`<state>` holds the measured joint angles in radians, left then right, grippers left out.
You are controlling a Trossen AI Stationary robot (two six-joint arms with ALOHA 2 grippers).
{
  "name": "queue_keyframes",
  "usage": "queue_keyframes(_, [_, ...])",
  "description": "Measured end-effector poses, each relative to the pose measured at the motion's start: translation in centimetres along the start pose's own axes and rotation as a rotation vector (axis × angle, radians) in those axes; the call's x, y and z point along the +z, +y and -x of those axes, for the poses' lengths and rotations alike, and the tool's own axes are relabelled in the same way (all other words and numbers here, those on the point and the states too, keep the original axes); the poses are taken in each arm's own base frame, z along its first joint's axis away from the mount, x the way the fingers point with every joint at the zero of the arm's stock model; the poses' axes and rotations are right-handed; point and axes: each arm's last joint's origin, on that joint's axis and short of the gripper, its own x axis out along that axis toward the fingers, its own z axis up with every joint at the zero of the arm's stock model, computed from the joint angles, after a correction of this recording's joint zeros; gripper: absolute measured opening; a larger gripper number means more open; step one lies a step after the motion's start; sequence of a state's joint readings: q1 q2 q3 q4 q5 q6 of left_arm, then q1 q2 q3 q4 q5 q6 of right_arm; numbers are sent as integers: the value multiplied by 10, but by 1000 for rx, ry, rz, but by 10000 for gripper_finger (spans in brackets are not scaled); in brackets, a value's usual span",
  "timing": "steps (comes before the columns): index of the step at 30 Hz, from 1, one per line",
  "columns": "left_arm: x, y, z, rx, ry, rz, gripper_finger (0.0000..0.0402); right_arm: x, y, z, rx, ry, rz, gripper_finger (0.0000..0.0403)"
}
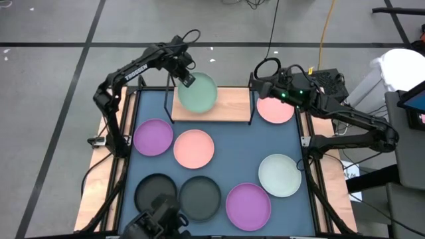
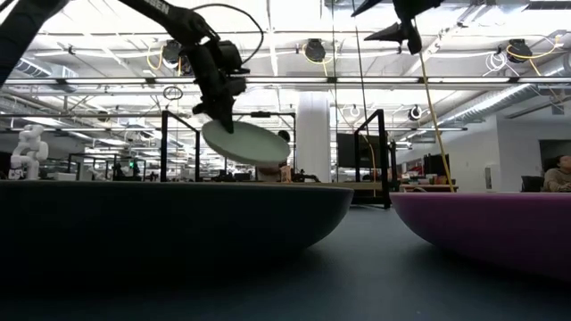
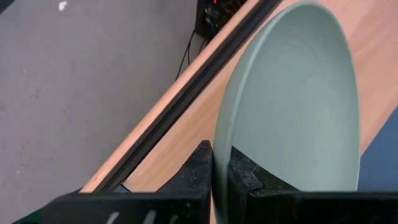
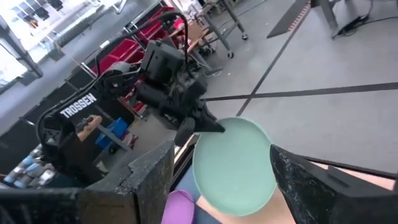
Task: Place and stack plates onto a shelf
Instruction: Put the green plate on the shelf
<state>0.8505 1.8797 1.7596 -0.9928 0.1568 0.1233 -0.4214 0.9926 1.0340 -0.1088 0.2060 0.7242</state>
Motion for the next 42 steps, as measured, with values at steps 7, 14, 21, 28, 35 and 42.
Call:
queue_keyframes(7, [-1,4,-16,-3,44,-14,23,4,-5,-1,-25,-19,16,246])
queue_keyframes(14, [-2,6,-18,50,66,-68,26,8,-9,-2,-44,-34,28,246])
queue_keyframes(21, [-3,9,-18,93,78,-69,27,8,-9,-2,-45,-32,83,246])
queue_keyframes(28, [-3,8,-18,96,80,-65,28,8,-10,-2,-48,-33,132,246])
queue_keyframes(35, [-4,-2,-20,88,97,14,28,11,-13,-3,-65,-45,131,246])
queue_keyframes(42, [-9,-17,-33,110,104,122,28,12,-14,-3,-67,-46,130,246])
